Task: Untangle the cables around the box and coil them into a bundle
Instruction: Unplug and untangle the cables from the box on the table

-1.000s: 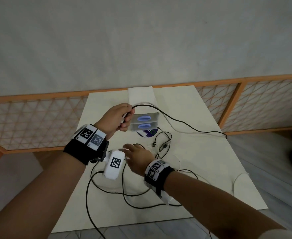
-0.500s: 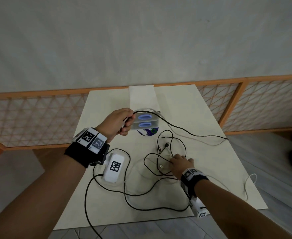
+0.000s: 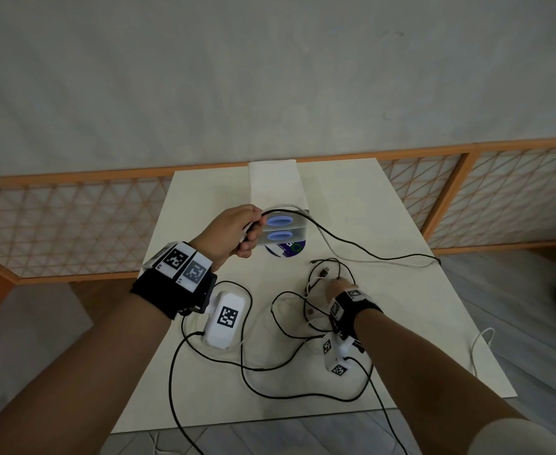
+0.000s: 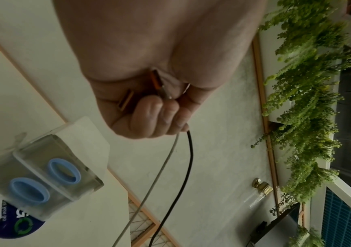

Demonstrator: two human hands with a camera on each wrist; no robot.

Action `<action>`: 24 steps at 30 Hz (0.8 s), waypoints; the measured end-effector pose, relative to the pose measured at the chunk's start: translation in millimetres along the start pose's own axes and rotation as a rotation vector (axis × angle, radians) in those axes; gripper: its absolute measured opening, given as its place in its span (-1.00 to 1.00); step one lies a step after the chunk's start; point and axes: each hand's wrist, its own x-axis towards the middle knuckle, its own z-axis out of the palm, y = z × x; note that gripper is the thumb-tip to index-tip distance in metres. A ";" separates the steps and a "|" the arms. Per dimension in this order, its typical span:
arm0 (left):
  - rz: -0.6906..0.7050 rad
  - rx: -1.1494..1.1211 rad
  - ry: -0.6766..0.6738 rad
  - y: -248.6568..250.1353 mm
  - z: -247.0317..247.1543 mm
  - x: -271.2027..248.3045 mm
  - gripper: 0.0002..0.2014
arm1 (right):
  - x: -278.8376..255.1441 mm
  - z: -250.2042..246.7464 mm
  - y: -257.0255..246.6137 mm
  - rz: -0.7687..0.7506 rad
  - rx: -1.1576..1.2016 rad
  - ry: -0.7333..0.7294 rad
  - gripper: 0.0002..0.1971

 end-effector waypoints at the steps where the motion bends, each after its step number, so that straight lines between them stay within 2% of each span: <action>1: -0.003 -0.004 0.001 -1.6 -0.5 0.0 -0.73 | -2.4 -3.5 -2.5 0.016 0.158 0.075 -0.58; 4: -0.013 -0.020 0.001 -7.2 -1.0 2.0 -0.73 | -11.9 -12.5 -9.2 -0.107 0.576 0.404 -0.73; 6: -0.017 -0.048 0.002 -10.1 -0.2 4.0 -0.73 | -25.0 -21.1 -16.0 -0.162 0.773 0.522 -0.75; 7: -0.014 -0.064 0.004 -11.2 0.6 5.5 -0.73 | -31.1 -26.3 -20.8 -0.189 0.852 0.532 -0.78; 9: 0.000 -0.090 0.013 -13.4 2.9 8.8 -0.75 | -39.0 -37.3 -29.4 -0.238 0.889 0.477 -0.81; 12: 0.041 -0.087 0.030 -17.1 8.4 13.6 -0.76 | -48.5 -52.1 -35.9 -0.341 0.642 0.279 -0.93; 16: 0.055 -0.079 0.065 -23.6 13.1 19.0 -0.77 | -77.5 -72.3 -47.9 -0.483 0.617 0.056 -0.86; 19: 0.042 -0.080 0.070 -30.3 15.4 22.5 -0.77 | -107.5 -91.3 -63.1 -0.623 0.609 0.077 -0.86; 21: 0.035 -0.061 0.048 -34.6 19.6 23.1 -0.78 | -121.2 -101.7 -72.0 -0.686 0.722 0.137 -0.85; 24: 0.007 -0.113 -0.002 -39.3 27.1 21.2 -0.77 | -124.8 -115.2 -79.0 -0.634 0.988 0.233 -0.81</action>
